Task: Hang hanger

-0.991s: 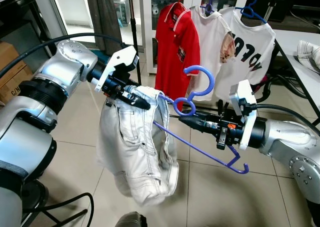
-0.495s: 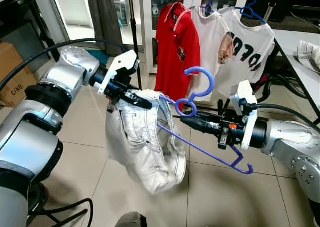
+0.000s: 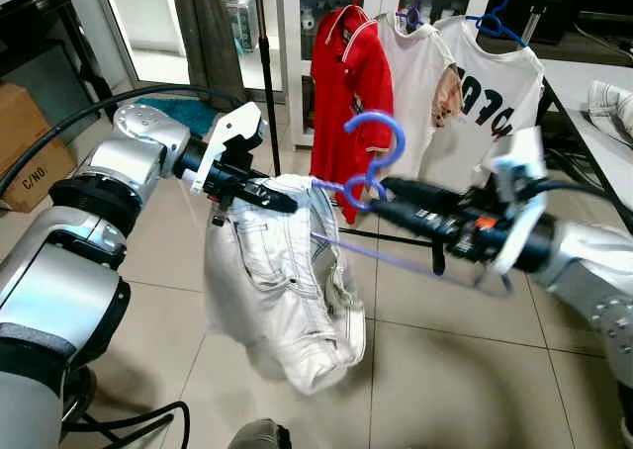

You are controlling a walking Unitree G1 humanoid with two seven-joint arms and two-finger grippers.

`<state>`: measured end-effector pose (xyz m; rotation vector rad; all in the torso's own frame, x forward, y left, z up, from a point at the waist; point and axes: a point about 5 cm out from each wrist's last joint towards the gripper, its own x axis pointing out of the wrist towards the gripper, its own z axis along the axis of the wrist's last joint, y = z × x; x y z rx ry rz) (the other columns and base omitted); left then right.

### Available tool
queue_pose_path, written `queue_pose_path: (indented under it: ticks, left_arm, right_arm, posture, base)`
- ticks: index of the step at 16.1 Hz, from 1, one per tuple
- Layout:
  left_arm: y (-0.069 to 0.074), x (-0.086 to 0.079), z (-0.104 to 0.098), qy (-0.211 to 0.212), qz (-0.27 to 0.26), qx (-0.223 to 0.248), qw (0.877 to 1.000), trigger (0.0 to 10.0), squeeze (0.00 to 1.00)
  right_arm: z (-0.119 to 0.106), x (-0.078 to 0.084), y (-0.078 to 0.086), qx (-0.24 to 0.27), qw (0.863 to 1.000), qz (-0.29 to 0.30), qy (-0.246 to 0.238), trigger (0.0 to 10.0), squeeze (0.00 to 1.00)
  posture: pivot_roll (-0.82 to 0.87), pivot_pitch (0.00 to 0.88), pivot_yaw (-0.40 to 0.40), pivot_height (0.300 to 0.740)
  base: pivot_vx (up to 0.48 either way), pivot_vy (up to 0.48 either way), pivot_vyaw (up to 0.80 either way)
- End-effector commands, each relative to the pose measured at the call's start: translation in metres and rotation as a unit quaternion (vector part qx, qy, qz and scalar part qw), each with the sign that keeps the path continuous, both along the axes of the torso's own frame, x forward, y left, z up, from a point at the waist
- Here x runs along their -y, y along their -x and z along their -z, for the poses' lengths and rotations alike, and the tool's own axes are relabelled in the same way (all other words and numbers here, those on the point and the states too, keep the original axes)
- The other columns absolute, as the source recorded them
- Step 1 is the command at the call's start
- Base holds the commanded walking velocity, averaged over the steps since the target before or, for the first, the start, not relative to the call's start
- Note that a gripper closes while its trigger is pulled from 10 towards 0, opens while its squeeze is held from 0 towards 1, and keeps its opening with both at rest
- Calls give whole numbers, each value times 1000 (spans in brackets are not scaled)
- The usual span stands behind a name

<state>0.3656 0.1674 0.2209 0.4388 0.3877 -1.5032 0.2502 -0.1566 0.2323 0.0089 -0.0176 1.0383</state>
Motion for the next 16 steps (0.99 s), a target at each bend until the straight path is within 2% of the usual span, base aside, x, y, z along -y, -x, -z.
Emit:
queue_pose_path:
  ticks: [1,3,4,5,7,8,9,10,11,13,14,15,16]
  left_arm:
    - [-4,-8,-6,8,-35,30,999,0,0]
    - [-8,-15,-2,8,-83,48,995,0,0]
    - [-12,-20,0,8,-127,65,990,0,0]
    - [-12,-20,0,8,-127,65,990,0,0]
    - [-13,-19,-6,43,-133,69,988,0,0]
    - [-14,-15,-13,68,-123,66,988,0,0]
    - [-14,-15,-13,68,-123,66,988,0,0]
    - [-14,-11,-21,87,-109,62,988,0,0]
    - [-14,-6,-27,96,-93,62,989,0,0]
    - [-13,-3,-33,103,-74,64,990,0,0]
    - [-13,0,-40,115,-59,69,989,0,0]
    - [-13,0,-40,115,-59,69,989,0,0]
    - [-13,2,-46,125,-49,69,988,0,0]
  right_arm:
    - [-10,9,-1,16,999,23,-35,10000,1000]
    - [-18,19,1,22,996,35,-78,10000,1000]
    - [-23,23,6,24,993,30,-109,10000,1000]
    - [-23,23,6,24,993,30,-109,10000,1000]
    - [-7,12,20,-7,997,-13,-69,10000,1000]
    - [10,2,28,-36,999,-37,-17,10000,1000]
    - [10,2,28,-36,999,-37,-17,10000,1000]
    - [32,-6,28,-52,996,-38,56,10000,1000]
    - [53,-11,21,-63,995,-17,81,10000,1000]
    - [69,-17,8,-62,994,11,95,10000,1000]
    - [75,-24,0,-46,993,29,101,10000,1000]
    - [75,-24,0,-46,993,29,101,10000,1000]
    - [75,-27,-7,-32,994,50,89,10000,1000]
  posture:
    - [-42,0,53,740]
    - [-42,0,52,740]
    - [-44,0,53,740]
    - [-44,0,53,740]
    - [-48,0,61,740]
    - [-49,0,65,740]
    - [-49,0,65,740]
    - [-52,0,68,740]
    - [-53,0,71,740]
    - [-52,0,77,740]
    - [-44,0,93,740]
    - [-44,0,93,740]
    - [-42,0,99,740]
  base:
    - [0,0,0]
    - [0,0,0]
    - [0,0,0]
    - [0,0,0]
    - [0,0,0]
    - [0,0,0]
    - [0,0,0]
    - [0,0,0]
    - [0,0,0]
    - [0,0,0]
    - [0,0,0]
    - [0,0,0]
    - [0,0,0]
